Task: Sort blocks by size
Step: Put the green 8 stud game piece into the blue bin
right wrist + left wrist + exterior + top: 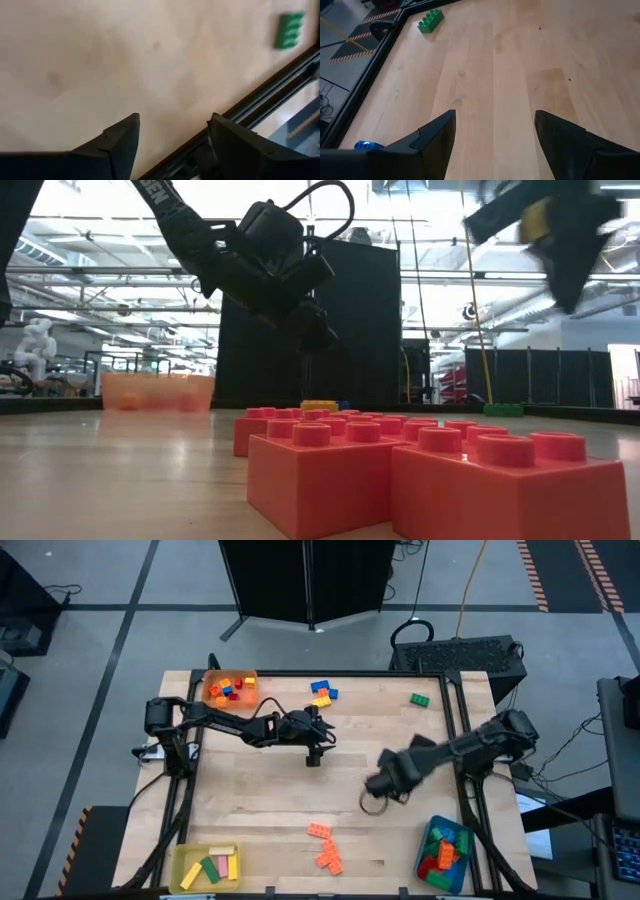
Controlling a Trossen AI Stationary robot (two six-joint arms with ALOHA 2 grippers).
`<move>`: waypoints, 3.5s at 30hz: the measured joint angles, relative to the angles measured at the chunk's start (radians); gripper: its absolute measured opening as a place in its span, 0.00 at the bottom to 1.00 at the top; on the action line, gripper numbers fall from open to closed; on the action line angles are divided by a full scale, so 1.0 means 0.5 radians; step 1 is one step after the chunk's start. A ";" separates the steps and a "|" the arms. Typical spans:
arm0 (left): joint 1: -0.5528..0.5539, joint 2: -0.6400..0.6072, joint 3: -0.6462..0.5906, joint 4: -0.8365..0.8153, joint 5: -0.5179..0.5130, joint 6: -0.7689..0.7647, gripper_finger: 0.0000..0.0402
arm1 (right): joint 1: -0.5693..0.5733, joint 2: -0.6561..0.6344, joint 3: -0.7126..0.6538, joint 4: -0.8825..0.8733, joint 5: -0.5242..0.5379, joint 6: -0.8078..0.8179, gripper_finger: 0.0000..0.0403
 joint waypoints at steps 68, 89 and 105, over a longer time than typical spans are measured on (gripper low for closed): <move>0.056 0.000 0.000 -0.097 -0.024 0.156 0.68 | -2.408 1.407 0.889 0.002 0.180 -2.101 0.57; 0.056 0.000 0.000 -0.198 -0.078 0.117 0.68 | -2.538 1.326 0.675 0.003 0.139 -2.135 0.52; 0.055 0.000 0.000 -0.197 -0.099 0.105 0.68 | -2.527 1.323 0.677 -0.011 0.139 -2.197 0.29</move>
